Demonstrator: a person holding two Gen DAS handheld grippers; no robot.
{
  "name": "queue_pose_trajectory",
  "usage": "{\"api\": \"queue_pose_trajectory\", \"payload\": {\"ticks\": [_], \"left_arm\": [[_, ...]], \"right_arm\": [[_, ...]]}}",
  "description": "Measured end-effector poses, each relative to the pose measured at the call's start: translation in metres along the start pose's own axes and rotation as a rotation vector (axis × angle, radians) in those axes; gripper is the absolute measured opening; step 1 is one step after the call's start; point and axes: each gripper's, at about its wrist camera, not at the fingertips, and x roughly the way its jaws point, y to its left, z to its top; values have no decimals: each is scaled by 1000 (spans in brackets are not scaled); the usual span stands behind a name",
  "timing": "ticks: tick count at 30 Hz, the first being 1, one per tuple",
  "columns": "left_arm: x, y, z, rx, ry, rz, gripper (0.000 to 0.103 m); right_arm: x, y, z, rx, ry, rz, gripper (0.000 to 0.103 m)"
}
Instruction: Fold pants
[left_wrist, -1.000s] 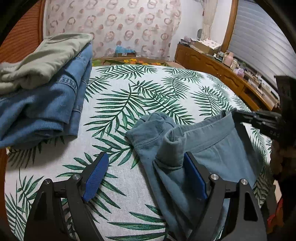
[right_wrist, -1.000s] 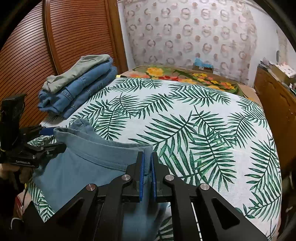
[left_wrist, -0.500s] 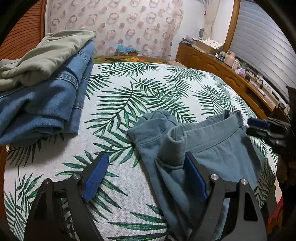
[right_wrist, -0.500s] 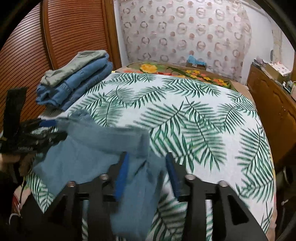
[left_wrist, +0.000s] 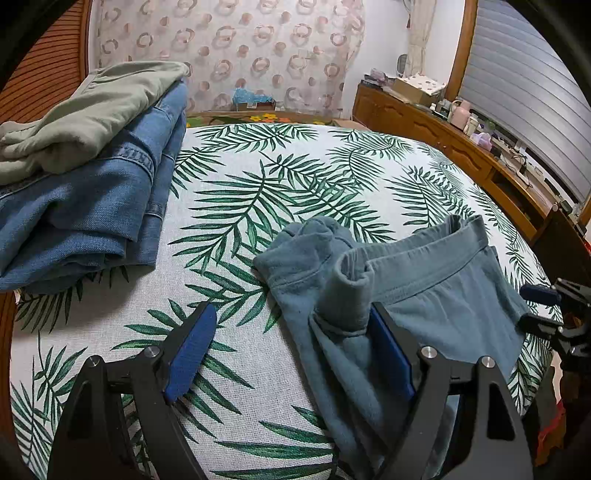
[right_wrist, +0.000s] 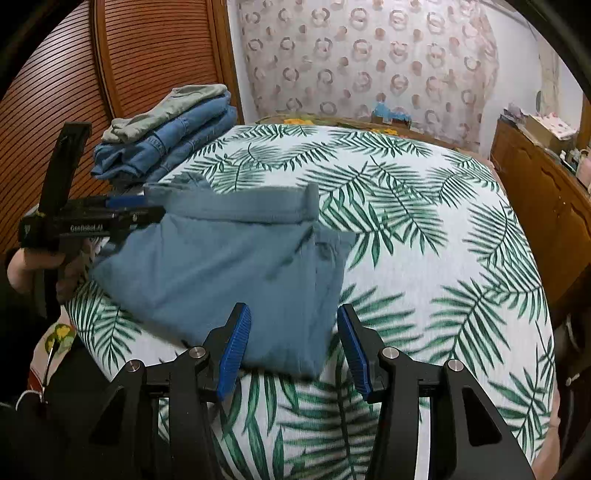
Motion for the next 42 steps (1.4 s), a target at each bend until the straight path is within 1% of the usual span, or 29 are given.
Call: {"api": "queue_pose_trajectory", "payload": {"ticks": [4,5,6,8,9,11,13,19,21,22,23,24,26,28,32,35,42], "left_arm": [[0,0,0,0,0,0,83],[0,0,0,0,0,0,83],[0,0,0,0,0,1,83],[0,0,0,0,0,0,83],[0,0,0,0,0,0,83],[0,0,0,0,0,0,83],[0,0,0,0,0,0,83],[0,0,0,0,0,1,83],[0,0,0,0,0,1,83],[0,0,0,0,0,1,83],[0,0,0,0,0,1,83],[0,0,0,0,0,1,83],[0,0,0,0,-1,1,83],[0,0,0,0,-1,2,83],[0,0,0,0,-1,1,83],[0,-1,0,1,-1,2,83],[0,0,0,1,-1,2,83]], "right_arm": [[-3,-3,-8,5,13,8,50],[-2,0,-8,4,15,9,44],[-2,0,-10,2,18,15,41],[-1,1,-10,0,21,29,31],[-2,0,-11,-1,22,36,28],[-3,1,-11,-6,21,45,17],[-4,1,-11,-11,21,52,12],[-11,0,-10,-1,14,41,11],[-15,0,-6,-2,4,24,11],[-16,0,-4,-4,4,9,13],[-15,0,-1,-8,6,-7,21],[-14,0,2,-14,8,-15,26],[-7,1,9,-24,15,-18,45],[1,2,15,-30,20,-24,52],[23,5,27,-47,38,-41,56],[36,3,34,-31,55,-37,58],[57,-3,51,-11,61,-69,59]]}}
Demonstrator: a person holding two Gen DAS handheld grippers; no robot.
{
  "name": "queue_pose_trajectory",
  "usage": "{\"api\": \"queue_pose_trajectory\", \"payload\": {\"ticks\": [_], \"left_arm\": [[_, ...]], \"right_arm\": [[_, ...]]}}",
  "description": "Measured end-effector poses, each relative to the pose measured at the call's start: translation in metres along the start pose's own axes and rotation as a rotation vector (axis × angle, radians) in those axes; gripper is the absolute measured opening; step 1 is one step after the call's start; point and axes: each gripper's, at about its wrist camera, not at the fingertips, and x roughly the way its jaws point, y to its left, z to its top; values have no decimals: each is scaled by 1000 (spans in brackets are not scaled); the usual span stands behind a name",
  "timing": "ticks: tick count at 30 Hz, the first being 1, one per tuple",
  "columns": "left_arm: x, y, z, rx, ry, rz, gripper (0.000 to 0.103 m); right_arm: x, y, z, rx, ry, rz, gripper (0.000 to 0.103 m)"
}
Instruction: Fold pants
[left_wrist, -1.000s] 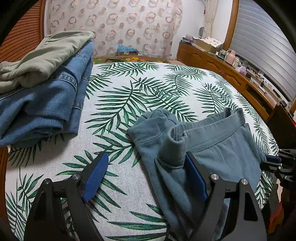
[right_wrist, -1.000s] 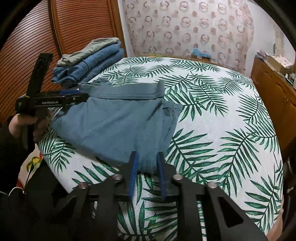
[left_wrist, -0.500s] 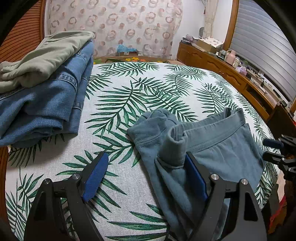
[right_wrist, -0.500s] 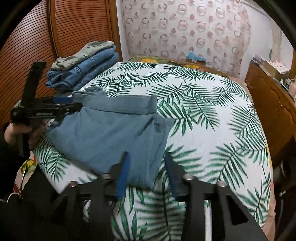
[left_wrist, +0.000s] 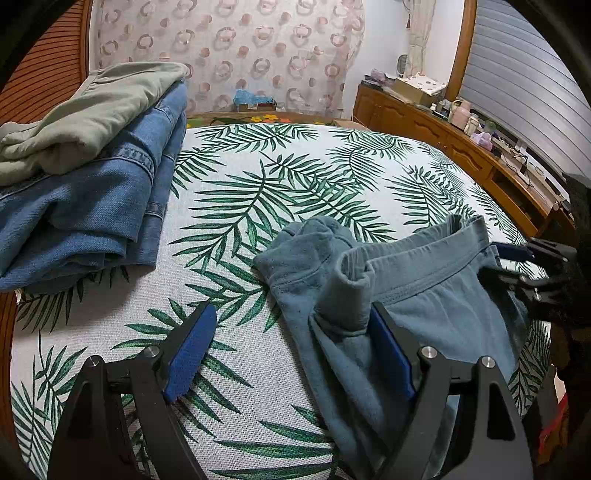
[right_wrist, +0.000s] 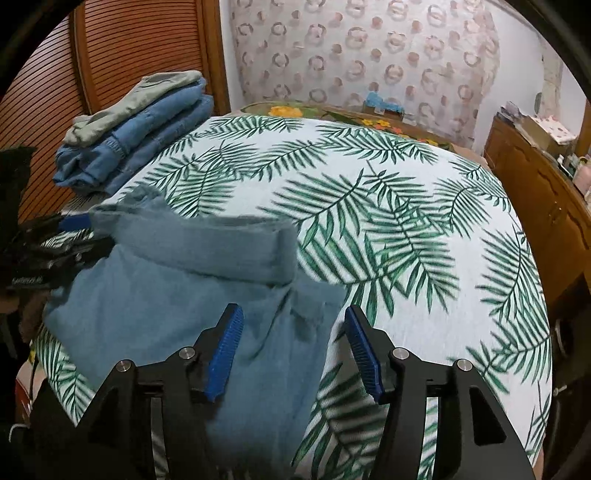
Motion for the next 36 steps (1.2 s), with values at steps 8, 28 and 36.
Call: {"api": "queue_pose_trajectory", "payload": {"ticks": [8,28,36], "left_arm": [[-1,0,-1,1,-1,1,83],[4,-2,10,15,27,-83,67],[11,-1,17,15,35,-90,58]], "right_arm": [[13,-4,1,21,-24,2,70],[14,-4,0,16,-23,-7,79],[14,-4,0,16,-22,-7,79]]}}
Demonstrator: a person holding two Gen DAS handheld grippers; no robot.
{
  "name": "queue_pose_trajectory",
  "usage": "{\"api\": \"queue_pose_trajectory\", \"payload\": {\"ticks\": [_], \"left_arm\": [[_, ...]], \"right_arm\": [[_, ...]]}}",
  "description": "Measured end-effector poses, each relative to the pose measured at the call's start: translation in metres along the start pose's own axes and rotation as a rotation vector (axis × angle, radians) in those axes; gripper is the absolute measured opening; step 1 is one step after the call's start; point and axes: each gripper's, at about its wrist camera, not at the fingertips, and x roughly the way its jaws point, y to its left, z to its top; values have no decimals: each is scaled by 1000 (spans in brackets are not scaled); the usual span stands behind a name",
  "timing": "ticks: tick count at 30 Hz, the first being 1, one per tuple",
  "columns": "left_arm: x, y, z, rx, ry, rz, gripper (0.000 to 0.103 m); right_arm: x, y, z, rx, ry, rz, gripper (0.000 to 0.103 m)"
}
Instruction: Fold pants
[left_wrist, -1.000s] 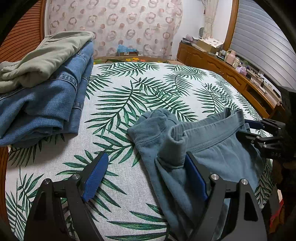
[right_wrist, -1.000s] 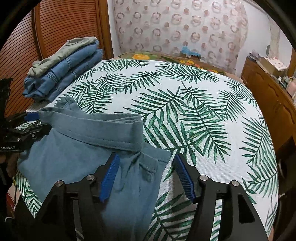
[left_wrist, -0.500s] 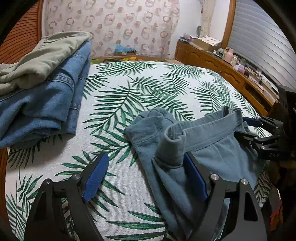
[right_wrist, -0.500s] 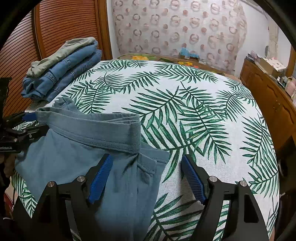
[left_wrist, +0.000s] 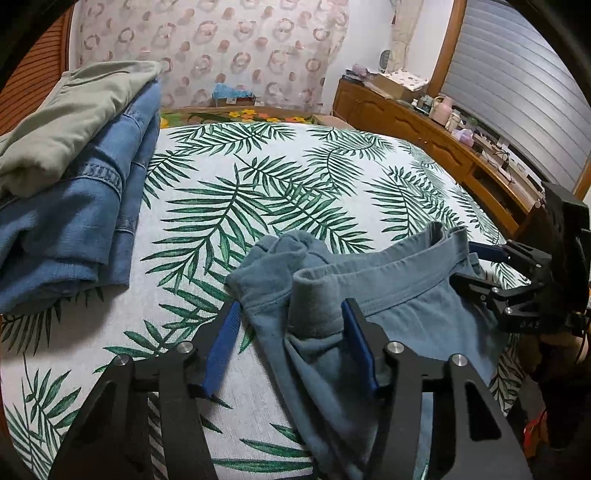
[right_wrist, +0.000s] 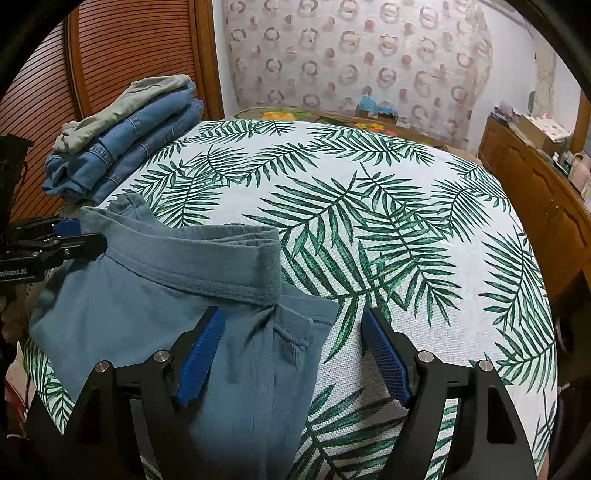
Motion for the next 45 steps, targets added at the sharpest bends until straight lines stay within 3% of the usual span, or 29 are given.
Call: {"api": "queue_pose_trajectory", "payload": {"ticks": [7,11,18,21,26,34,38,45], "left_arm": [[0,-2,-4,12,-14,10,58],[0,-4,-5,22,-21,-9,45],[0,-5,-6,31,-29,-15,43],[0,-6,-7,35,-32,-11,43],[0,-6,-7,33,-32,-12,43],[0,-7,-7,37,-32,-7,43],[-6,-14,-9,68,-45,-5,26],[-24,-18,-11,35,-104,-12,19]], "right_arm": [[0,0,0,2,0,0,79],[0,0,0,-1,0,3,78],[-1,3,0,-22,-5,23,71],[-2,4,-1,-28,-12,35,64],[-5,6,-3,-36,-25,62,40],[-7,1,-3,9,-16,136,14],[-12,4,-4,13,-27,128,12],[-26,8,-6,15,-75,126,11]]}}
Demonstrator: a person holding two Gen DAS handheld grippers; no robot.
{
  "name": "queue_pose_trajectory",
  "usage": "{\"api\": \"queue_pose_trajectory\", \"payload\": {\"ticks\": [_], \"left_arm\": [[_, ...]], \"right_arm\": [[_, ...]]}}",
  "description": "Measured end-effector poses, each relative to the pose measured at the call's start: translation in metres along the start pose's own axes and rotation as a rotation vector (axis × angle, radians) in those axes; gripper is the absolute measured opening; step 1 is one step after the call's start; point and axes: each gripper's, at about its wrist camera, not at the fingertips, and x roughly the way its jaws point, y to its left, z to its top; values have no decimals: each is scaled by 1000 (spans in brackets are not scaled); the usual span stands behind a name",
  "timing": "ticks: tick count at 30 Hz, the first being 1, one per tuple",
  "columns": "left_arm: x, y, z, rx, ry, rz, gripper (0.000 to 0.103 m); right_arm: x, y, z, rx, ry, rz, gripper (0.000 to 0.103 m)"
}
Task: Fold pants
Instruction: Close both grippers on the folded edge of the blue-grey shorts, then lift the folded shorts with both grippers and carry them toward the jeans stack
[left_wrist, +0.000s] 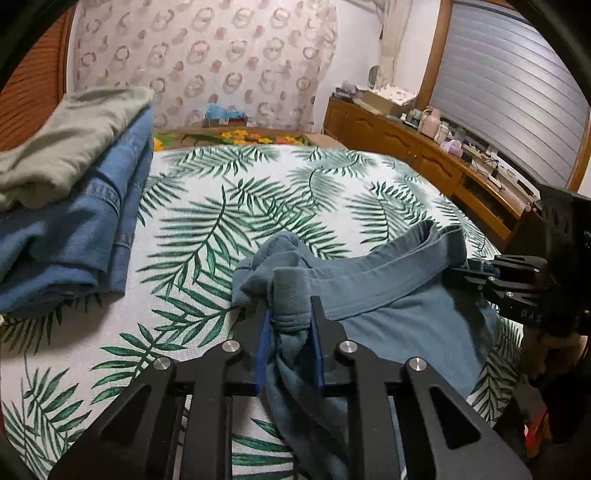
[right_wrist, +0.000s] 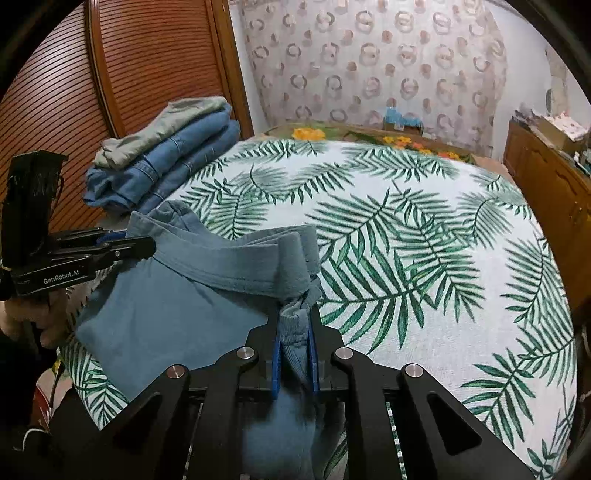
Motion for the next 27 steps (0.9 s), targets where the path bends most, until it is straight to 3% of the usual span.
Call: {"api": "queue_pose_trajectory", "payload": {"ticks": [14,27], "left_arm": [[-39,-18,10,24,-121,-7,15],[-65,-27,18,31,-208,-22,15]], "right_arm": [[-50,13,2,-32,-127,-16,11],[-73,19,9,-65,-179,-25,11]]}}
